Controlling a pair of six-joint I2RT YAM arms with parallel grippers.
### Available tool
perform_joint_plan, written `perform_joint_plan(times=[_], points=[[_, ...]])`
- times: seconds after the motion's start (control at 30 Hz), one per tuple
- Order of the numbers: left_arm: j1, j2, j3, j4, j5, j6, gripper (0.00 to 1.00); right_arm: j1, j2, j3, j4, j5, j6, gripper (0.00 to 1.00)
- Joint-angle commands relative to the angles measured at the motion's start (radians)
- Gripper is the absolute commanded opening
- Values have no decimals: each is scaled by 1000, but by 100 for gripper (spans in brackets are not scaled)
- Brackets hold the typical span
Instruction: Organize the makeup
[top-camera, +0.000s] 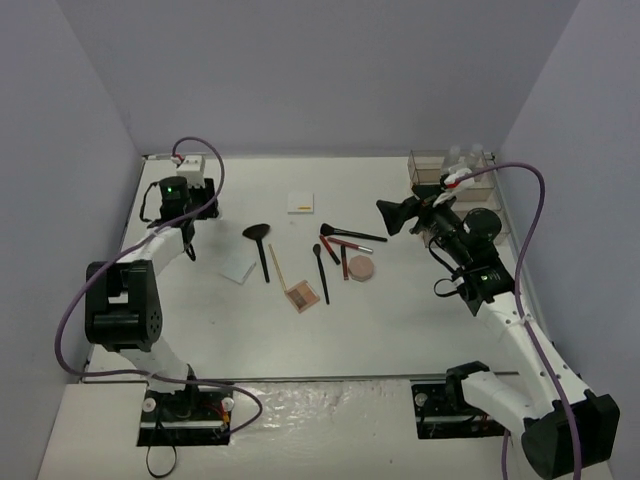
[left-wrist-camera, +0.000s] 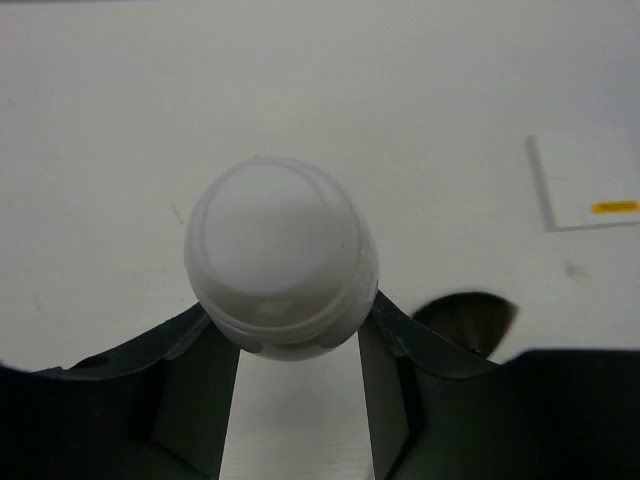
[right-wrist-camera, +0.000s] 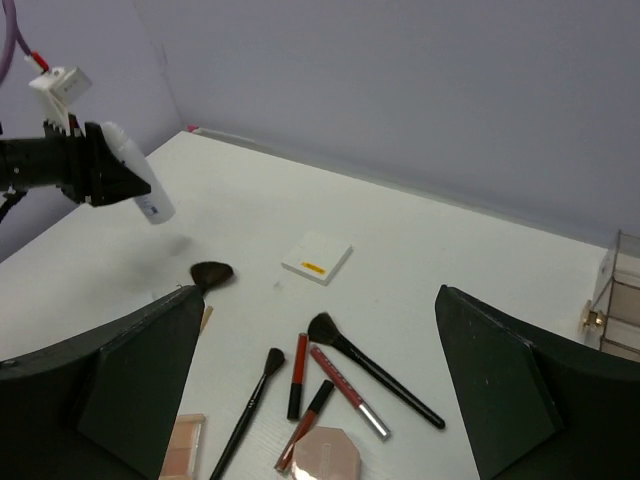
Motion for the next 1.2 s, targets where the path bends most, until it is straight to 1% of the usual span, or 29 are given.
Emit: perform_joint_plan(times=[0.0,0.1,0.2,0.23,0.37,0.53,0.7,0.93,1.17], points=[[-51,-208,111,-75,399,-22,0,66,14,105,38,-132,-16,96],[-120,-289,138,-202,502,12,0,123,30,144,11,-159,-16,95],[-230,-356,165,-369,535,72,0,191,50,178,-32,-157,-41,93],[-264,-365,172,-404,546,87,0,213,56,191,-44,-155,-48,93],[-338,-447,179,-485,605,145,0,287,74,226,-55,-154,-55,91],[-410,-490,185,-579,616,198,0,361,104,282,-78,-147,-83,88],[-489,-478,222,-697,570,271,0,421,153,338,-115,-145,-107,85],[-518,-479,233,-723,551,298,0,480,228,399,-141,-146,-121,80],[-545,-460,256,-759,535,331,0,524,281,424,-151,-150,-130,78]])
